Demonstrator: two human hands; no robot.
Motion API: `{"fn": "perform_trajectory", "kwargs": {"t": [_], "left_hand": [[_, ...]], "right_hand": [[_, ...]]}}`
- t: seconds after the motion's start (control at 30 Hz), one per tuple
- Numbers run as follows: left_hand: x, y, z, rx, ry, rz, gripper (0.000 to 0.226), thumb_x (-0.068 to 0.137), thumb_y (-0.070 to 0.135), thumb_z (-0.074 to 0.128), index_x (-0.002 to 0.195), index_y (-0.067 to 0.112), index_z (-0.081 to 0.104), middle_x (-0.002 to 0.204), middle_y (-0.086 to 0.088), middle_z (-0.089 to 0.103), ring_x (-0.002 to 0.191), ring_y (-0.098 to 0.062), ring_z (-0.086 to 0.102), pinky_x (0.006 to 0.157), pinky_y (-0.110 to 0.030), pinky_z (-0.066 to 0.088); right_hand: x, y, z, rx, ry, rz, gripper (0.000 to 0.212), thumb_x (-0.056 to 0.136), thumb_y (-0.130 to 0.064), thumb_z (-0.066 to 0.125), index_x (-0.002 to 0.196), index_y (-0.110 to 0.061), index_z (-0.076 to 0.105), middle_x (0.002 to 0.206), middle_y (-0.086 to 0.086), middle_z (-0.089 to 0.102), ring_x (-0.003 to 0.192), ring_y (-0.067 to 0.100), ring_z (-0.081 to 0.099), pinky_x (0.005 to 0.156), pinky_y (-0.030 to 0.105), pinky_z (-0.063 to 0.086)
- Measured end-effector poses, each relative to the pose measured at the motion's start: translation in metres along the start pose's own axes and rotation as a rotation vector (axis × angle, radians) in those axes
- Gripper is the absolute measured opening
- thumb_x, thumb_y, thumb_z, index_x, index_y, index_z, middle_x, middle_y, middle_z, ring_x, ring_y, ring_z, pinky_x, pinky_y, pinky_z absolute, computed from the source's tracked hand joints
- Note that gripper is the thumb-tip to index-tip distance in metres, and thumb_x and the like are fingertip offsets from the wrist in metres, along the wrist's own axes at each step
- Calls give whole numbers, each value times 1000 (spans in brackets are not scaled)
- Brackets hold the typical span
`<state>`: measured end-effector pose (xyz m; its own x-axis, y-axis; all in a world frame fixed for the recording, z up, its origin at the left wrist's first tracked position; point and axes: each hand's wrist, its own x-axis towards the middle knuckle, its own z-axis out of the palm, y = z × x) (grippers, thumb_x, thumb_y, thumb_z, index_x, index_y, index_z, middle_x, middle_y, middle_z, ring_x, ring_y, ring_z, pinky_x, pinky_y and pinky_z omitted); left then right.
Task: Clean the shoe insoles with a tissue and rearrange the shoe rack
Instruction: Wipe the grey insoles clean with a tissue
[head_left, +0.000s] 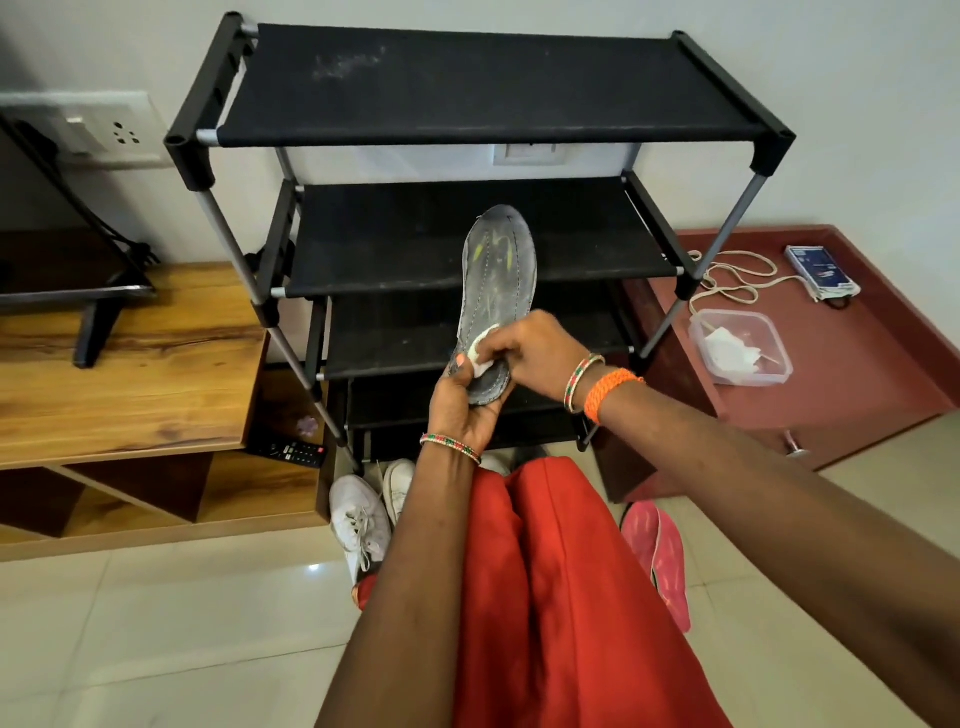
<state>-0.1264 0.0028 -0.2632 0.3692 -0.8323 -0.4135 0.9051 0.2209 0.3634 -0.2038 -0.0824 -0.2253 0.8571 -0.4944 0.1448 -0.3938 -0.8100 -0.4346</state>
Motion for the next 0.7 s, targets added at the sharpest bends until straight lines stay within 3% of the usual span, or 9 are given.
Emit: {"fn": "perform_trajectory", "kwargs": {"t": [0.13,0.27,0.33,0.43,0.5,0.63,0.7], "left_hand": [[-4,1,1,-46,-12,-14,24,101,11,32,104,3,54,95,-18,66,75,-30,70,71,-45,56],[-2,2,-2,-25,0,-13,27,101,12,30,103,2,55,82,-14,71,74,-25,70,66,-39,58],[-1,1,-1,-8,5,-20,28,101,12,28,105,1,54,89,-15,68,84,-26,64,66,-38,58],[-2,1,2,-31,-10,-49,26,101,12,30,114,0,50,108,-21,59,94,-33,59,72,-44,56],[-2,2,2,-35,-12,-50,26,101,11,30,114,0,50,109,-22,58,95,-34,59,75,-45,54],[-2,3,-3,9,-5,-47,29,102,12,27,118,0,48,106,-19,59,94,-31,59,71,-43,56],[-2,3,-2,35,-1,-64,29,101,12,27,118,0,48,106,-19,60,95,-30,59,71,-44,56]], "right_hand": [[14,18,-5,-42,154,196,30,76,10,57,93,-8,74,89,12,72,87,26,67,83,39,54],[-5,3,6,-16,23,-28,30,71,10,58,87,-9,75,86,8,73,84,25,69,79,39,55],[-7,6,7,-4,9,-69,31,70,11,57,86,-8,74,87,8,74,85,25,69,78,40,55],[4,22,5,34,142,120,30,75,12,57,88,-9,75,86,11,73,84,24,68,80,39,55],[7,23,6,26,197,189,30,77,11,56,88,-10,75,86,11,72,83,25,68,79,39,55],[-12,11,9,-62,34,-75,30,70,8,57,89,-8,73,88,10,73,84,30,68,76,40,55],[-15,17,3,-99,-22,-118,32,70,8,56,92,-9,72,92,9,72,87,30,68,78,42,54]]}}
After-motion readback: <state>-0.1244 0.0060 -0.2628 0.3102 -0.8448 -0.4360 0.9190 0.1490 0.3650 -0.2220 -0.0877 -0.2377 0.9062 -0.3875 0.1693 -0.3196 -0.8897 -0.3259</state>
